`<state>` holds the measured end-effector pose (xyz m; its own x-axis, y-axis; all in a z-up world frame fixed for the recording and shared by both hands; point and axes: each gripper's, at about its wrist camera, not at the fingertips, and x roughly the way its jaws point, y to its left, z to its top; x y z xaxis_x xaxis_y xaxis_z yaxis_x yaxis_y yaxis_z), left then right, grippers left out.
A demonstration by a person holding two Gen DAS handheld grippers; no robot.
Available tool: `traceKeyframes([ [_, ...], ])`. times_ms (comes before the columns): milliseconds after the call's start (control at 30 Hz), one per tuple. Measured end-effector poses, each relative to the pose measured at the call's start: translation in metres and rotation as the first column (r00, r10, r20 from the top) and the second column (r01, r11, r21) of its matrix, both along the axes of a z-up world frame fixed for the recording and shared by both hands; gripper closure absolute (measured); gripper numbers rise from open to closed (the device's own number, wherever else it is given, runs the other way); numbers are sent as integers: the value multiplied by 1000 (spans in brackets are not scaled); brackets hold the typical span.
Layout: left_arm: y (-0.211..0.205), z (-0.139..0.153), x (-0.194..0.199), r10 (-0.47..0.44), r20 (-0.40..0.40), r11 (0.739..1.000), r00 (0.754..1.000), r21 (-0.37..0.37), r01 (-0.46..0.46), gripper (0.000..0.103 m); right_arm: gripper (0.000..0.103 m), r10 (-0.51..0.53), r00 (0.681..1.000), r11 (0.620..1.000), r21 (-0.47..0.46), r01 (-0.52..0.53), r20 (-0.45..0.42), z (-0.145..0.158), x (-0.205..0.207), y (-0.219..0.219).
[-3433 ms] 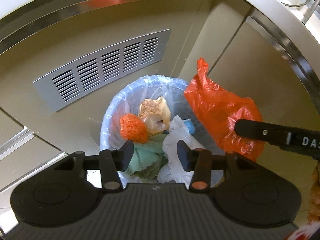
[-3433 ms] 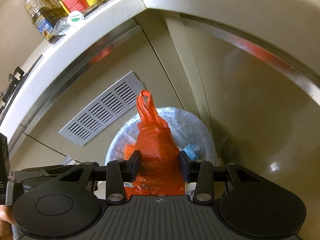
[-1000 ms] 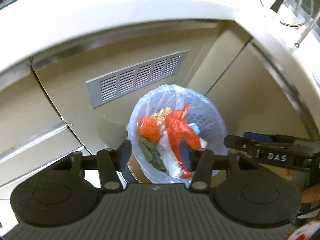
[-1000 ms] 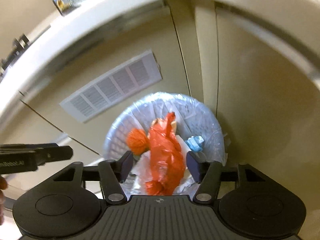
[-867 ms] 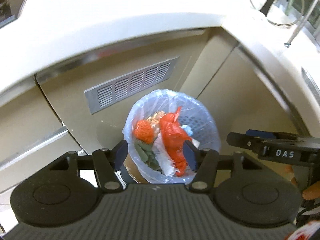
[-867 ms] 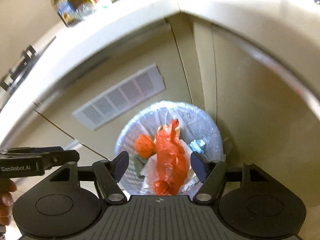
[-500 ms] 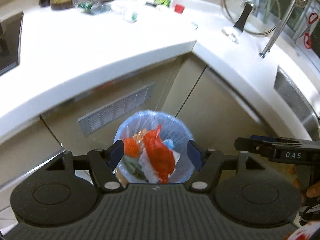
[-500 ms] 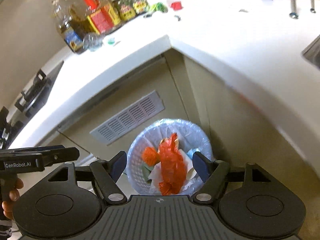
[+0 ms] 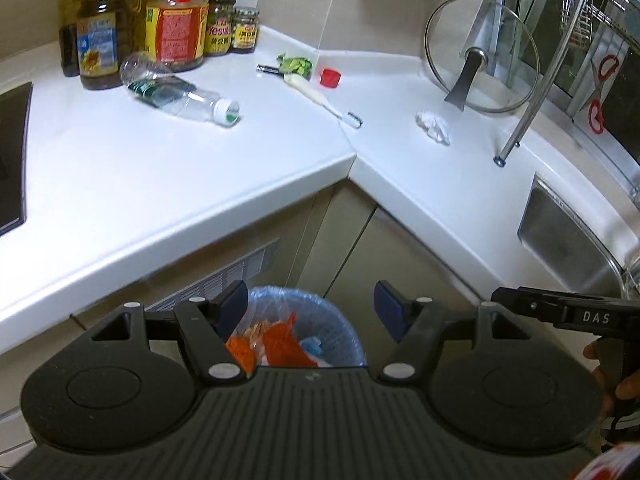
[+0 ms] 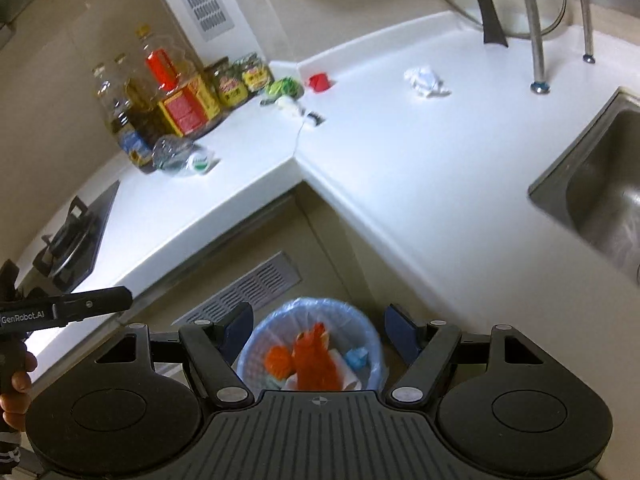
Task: Collect trash
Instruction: 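Move the right tool to the white tissue while the left tool approaches the white brush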
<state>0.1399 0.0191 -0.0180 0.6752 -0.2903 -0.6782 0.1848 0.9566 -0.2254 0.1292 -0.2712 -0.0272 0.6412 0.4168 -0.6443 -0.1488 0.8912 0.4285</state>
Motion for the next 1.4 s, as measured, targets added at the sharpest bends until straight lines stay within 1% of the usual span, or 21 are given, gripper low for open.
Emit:
traceKeyframes([
  [200, -11, 5, 21, 19, 25, 1000, 1000, 7, -19, 36, 30, -24, 999, 1000, -15, 24, 36, 5, 28, -25],
  [533, -24, 8, 68, 83, 60, 995, 995, 42, -86, 36, 30, -52, 991, 994, -89, 64, 126, 13, 104, -70],
  [800, -36, 15, 110, 130, 110, 989, 985, 62, -137, 36, 30, -28, 980, 987, -152, 59, 198, 14, 169, -80],
  [900, -40, 15, 126, 142, 118, 986, 983, 66, -151, 36, 30, -19, 975, 985, -161, 56, 221, 13, 197, -81],
  [1100, -50, 15, 158, 156, 133, 982, 979, 87, -169, 36, 31, 12, 974, 982, -187, 32, 228, 5, 250, -76],
  [1267, -57, 13, 183, 169, 139, 978, 976, 96, -183, 36, 32, 36, 976, 977, -211, 11, 217, -6, 283, -69],
  [1333, -61, 12, 192, 171, 137, 978, 976, 100, -185, 36, 40, 42, 977, 976, -215, 4, 210, -11, 293, -68],
  [1400, -65, 11, 202, 171, 137, 977, 976, 104, -186, 36, 42, 45, 980, 977, -215, -1, 196, -16, 301, -66],
])
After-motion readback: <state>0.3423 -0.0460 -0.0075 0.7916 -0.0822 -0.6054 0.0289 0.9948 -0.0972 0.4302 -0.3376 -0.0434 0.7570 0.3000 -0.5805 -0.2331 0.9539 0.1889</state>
